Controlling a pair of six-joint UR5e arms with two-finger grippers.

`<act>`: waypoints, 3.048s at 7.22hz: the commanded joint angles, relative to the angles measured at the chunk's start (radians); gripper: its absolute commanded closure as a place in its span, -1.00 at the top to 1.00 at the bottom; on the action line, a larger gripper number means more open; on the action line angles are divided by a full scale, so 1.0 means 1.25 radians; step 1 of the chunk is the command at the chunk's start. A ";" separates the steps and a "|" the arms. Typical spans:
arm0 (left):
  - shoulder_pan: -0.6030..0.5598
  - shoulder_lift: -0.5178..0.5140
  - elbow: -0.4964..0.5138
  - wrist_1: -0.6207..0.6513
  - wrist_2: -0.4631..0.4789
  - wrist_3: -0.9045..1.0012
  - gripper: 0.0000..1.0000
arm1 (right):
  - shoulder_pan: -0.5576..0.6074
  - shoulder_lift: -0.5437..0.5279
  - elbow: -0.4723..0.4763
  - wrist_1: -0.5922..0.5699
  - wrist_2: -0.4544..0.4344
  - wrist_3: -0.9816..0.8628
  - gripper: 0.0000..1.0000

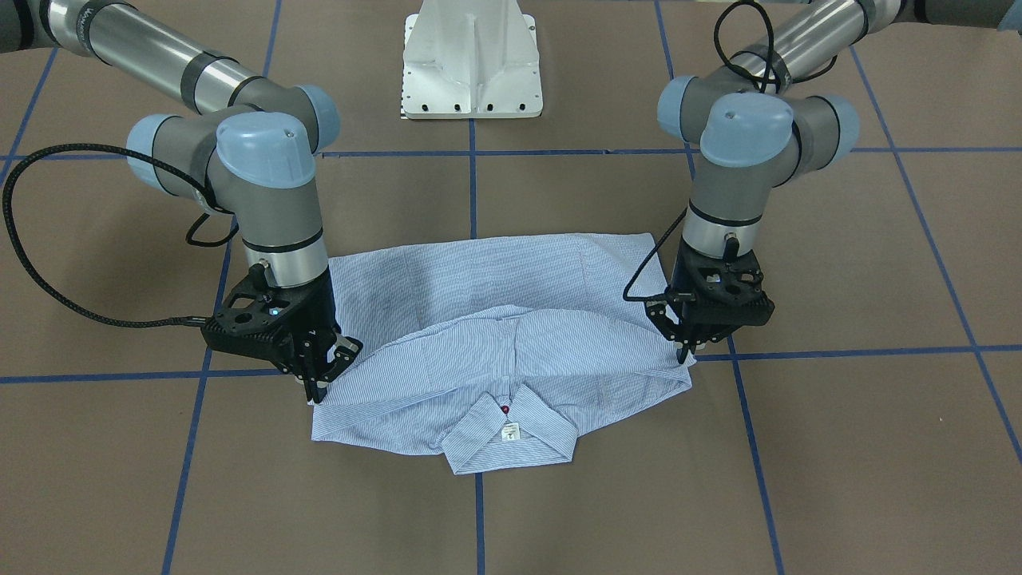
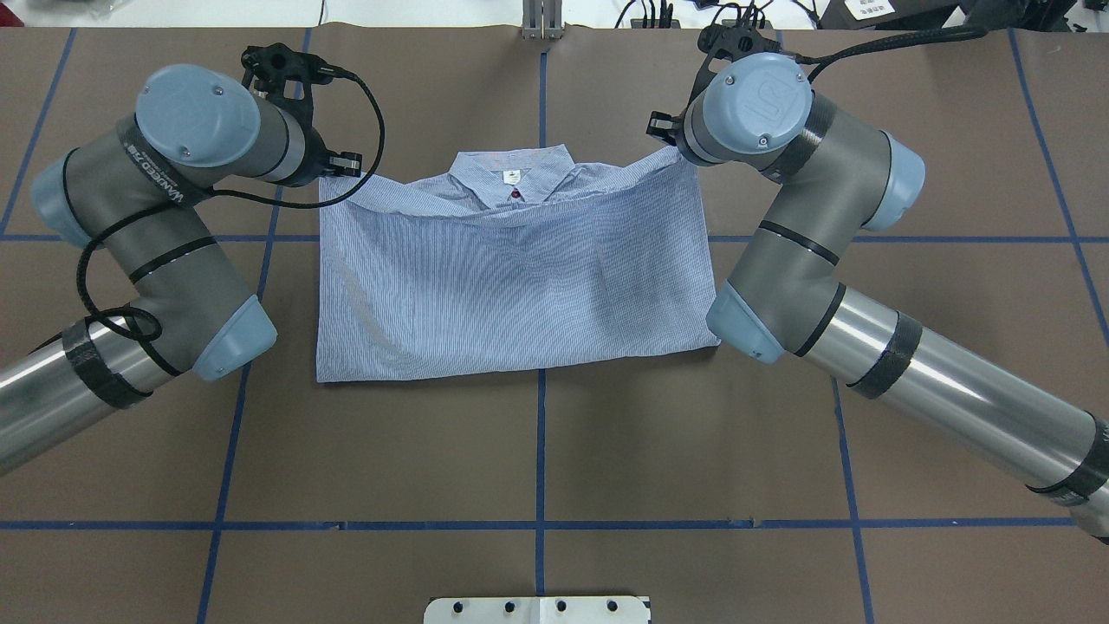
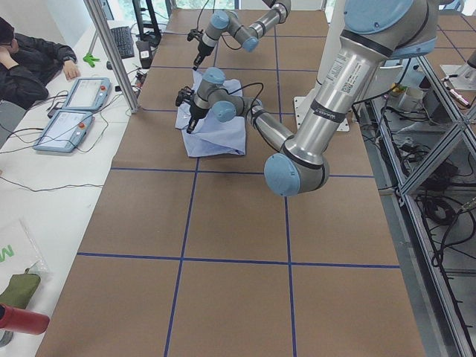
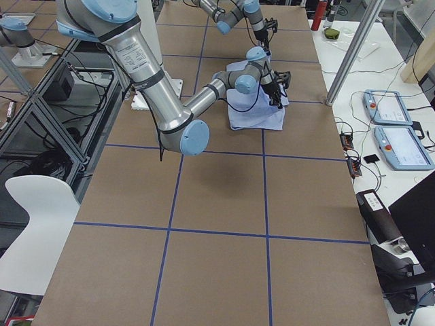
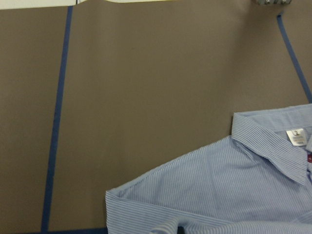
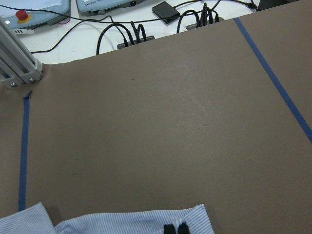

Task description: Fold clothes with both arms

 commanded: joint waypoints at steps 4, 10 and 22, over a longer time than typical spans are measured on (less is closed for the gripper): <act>0.001 -0.006 0.090 -0.107 -0.002 0.021 0.98 | -0.002 0.000 -0.035 0.037 0.001 -0.039 0.12; 0.011 0.187 -0.193 -0.131 -0.135 0.075 1.00 | 0.053 -0.078 0.114 0.029 0.147 -0.135 1.00; 0.252 0.324 -0.147 -0.433 0.029 -0.165 -1.00 | 0.052 -0.088 0.126 0.033 0.139 -0.136 1.00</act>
